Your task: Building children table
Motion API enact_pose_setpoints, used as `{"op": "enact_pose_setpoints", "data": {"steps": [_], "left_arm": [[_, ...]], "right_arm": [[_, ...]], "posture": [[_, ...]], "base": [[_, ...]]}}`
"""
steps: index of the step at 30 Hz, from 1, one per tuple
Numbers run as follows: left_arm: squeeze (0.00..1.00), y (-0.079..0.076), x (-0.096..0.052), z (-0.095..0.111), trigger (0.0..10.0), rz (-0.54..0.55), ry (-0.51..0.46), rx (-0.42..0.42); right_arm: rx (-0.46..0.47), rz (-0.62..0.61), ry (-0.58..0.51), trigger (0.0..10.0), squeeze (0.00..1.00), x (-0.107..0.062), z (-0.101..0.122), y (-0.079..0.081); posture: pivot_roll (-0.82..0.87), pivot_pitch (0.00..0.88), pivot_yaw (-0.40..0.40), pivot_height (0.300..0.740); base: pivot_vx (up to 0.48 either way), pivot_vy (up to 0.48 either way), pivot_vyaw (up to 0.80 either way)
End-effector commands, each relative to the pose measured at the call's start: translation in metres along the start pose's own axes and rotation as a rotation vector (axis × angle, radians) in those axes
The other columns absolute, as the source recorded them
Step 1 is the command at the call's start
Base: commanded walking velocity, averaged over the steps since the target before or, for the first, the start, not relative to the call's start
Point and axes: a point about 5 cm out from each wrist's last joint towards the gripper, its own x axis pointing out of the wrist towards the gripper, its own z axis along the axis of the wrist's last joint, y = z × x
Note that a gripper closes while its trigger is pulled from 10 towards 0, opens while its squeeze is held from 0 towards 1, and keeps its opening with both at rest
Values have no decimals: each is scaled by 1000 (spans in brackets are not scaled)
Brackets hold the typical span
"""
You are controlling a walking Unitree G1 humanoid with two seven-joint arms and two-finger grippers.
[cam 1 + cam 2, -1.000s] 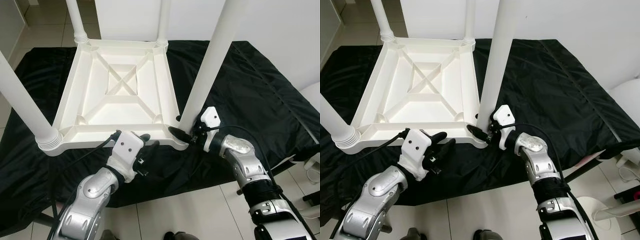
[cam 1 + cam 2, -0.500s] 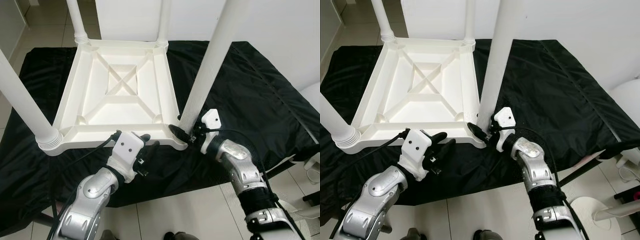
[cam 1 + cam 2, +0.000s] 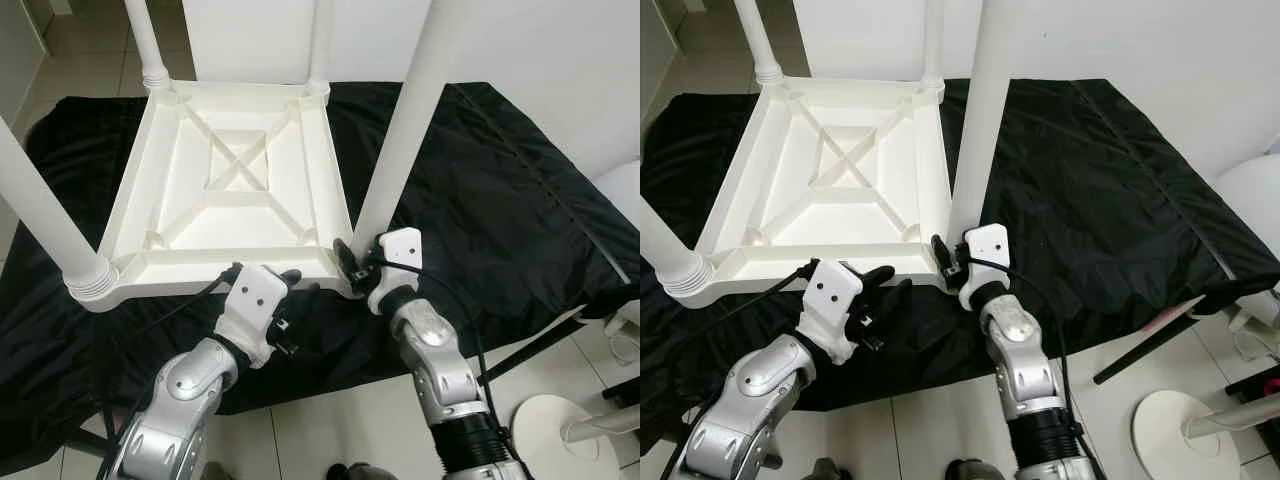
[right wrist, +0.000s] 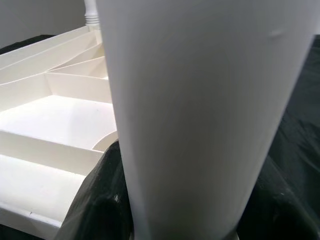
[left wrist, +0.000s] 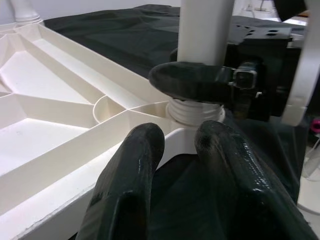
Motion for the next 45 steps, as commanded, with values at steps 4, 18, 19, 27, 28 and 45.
{"op": "enact_pose_setpoints", "data": {"steps": [4, 18, 19, 27, 28, 45], "left_arm": [[0, -2, 1, -1, 10000, 8, 11, -16], [0, 4, 3, 2, 10000, 21, 4, -7], [0, 4, 3, 2, 10000, 21, 4, -7], [0, 6, 5, 2, 10000, 19, -1, -7], [0, 6, 6, 3, 10000, 19, -3, -6], [0, 5, 7, 4, 10000, 43, -6, -2]], "right_arm": [[22, -7, 42, 10000, 1000, -1, -4, 6], [-69, 378, 27, 10000, 0, -22, -5, -20], [-69, 378, 27, 10000, 0, -22, -5, -20], [-141, 500, 30, 10000, 0, -2, -1, -36], [-143, 515, 31, 10000, 0, 1, 0, -37], [-170, 664, 95, 0, 0, 10, -12, -38]], "posture": [[-16, 132, -36, 740], [-17, 136, -30, 740], [-17, 136, -30, 740], [-17, 128, -26, 740], [-16, 127, -27, 740], [-1, 123, -41, 740]], "base": [[0, 0, 0], [0, 0, 0], [0, 0, 0], [0, 0, 0], [0, 0, 0], [0, 0, 0]]}}
